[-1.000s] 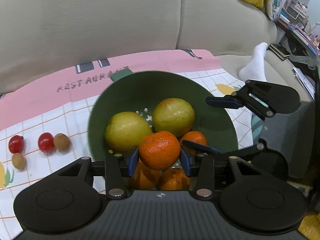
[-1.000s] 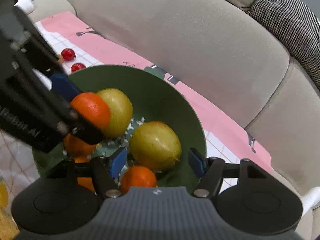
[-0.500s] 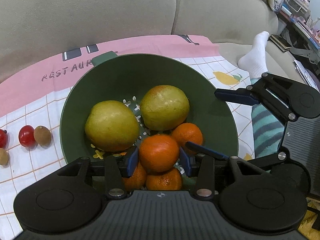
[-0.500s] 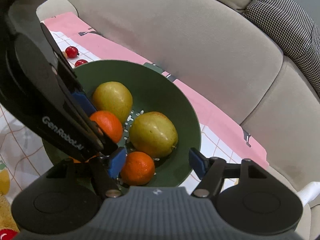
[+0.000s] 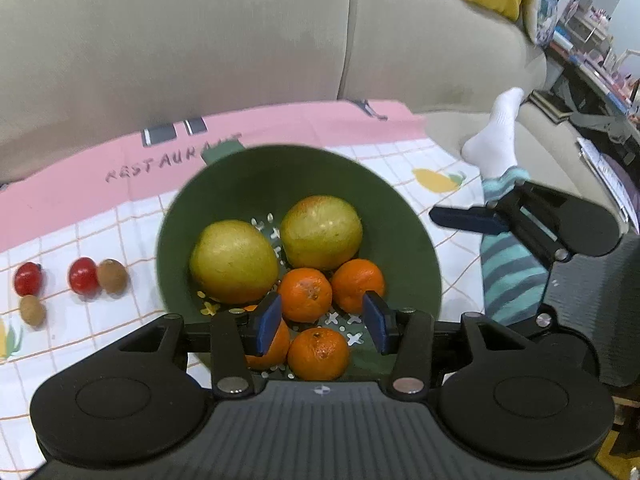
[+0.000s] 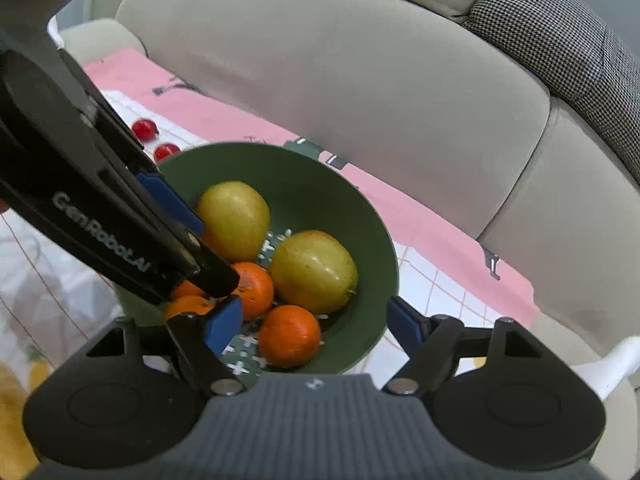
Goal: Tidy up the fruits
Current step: 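Move both tools back toward the small fruits on the cloth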
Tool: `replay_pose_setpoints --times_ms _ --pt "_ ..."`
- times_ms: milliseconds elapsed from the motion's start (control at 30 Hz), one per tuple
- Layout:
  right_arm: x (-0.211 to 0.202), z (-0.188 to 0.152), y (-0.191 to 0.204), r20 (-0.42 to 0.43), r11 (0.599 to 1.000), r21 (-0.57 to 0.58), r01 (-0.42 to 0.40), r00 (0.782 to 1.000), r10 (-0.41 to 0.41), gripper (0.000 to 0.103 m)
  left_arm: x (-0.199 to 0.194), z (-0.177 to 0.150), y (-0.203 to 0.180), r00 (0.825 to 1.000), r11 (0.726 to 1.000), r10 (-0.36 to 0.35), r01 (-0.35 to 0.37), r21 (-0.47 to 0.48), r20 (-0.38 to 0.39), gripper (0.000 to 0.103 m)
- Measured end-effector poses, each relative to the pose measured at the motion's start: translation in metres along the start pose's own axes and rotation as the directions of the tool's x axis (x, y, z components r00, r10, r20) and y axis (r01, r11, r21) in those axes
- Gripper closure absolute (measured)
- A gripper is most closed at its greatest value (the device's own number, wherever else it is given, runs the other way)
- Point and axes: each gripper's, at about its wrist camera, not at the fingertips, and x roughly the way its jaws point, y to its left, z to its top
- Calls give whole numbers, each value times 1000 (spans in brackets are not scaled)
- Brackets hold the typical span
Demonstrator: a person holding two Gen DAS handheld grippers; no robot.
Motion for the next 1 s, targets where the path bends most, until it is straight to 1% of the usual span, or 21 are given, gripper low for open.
replay_pose_setpoints --times_ms 133,233,367,433,533,633,733,867,1000 --pt "-14 3 3 14 998 64 -8 1000 7 24 -24 -6 0 998 1000 28 -29 3 51 48" --pt "-26 5 7 35 988 153 -24 999 19 24 -40 -12 3 995 999 50 -49 -11 84 47" --pt "-40 7 10 82 953 298 -65 996 42 21 -59 -24 10 989 996 80 -74 -49 121 47" --pt "-46 7 15 102 935 347 -74 994 41 20 -69 -32 15 985 993 106 -98 -65 138 48" --pt "-53 9 26 120 904 415 -97 991 51 17 -83 -45 24 974 986 147 -131 -101 172 48" --pt "-57 9 38 125 878 464 -120 990 69 16 -95 -58 31 961 977 194 -171 -124 198 48" --pt "-60 8 51 120 857 503 -109 991 56 16 -105 -74 40 950 967 236 -209 -143 205 48" --pt "-63 3 65 122 832 543 -111 991 53 16 -114 -93 52 942 954 266 -226 -199 205 48" --pt "-65 -4 80 126 826 553 -107 991 44 16 -116 -108 62 937 943 291 -245 -227 195 48"
